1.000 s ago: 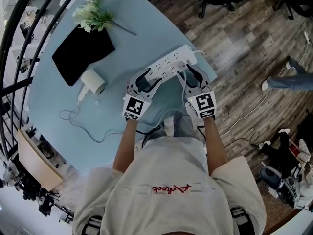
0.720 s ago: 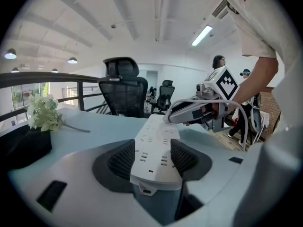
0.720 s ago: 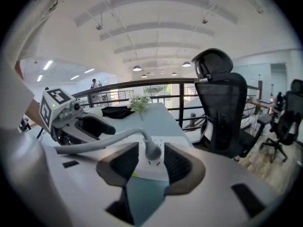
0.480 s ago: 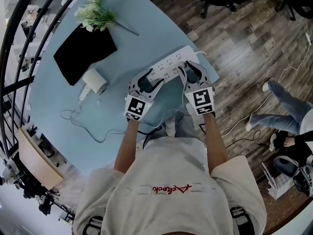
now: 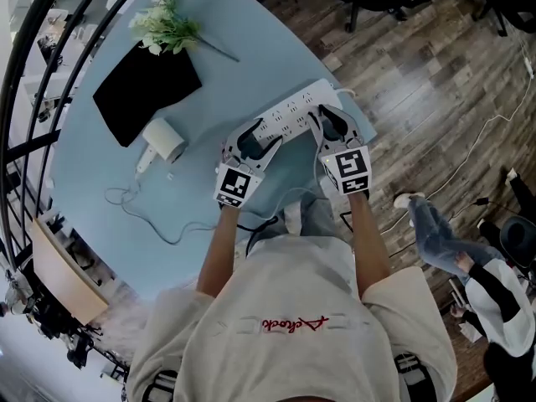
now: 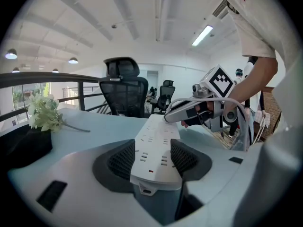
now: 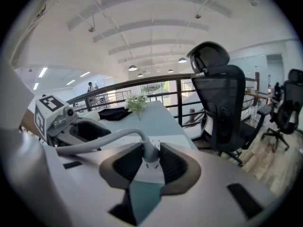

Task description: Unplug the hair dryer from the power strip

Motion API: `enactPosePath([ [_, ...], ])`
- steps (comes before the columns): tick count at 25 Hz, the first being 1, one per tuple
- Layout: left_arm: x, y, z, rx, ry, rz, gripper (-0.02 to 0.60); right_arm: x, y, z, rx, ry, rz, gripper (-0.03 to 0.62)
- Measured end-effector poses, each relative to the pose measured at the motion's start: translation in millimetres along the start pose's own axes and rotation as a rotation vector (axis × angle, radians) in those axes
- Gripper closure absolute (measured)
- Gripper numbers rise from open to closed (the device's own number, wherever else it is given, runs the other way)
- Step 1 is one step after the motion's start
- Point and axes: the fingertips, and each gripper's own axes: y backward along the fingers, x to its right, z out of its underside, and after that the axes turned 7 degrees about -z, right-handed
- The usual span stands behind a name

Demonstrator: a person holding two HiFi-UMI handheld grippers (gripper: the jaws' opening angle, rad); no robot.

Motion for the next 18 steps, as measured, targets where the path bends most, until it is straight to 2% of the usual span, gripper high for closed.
enactPosePath([
  [5,-1,0,0,-0.009,-0.003,-0.006,0.342,1,-1,-2,0.002,-0.046,-0.007,0.473],
  [8,0,-1,0,-0.010,0.001,-0.009,0.342,3,5,-16,0.070,-0.094,-0.012,0.473],
  [13,-2,0,0,-0.015,0.008,-0.010,0.342,3,2,-37,0.090,-0.060,-0.016,0.473],
  [18,-5,3,-9,0.002,0.067,-0.005,0.345,4,9,-36,0.100,-0.095,-0.011,0.471],
])
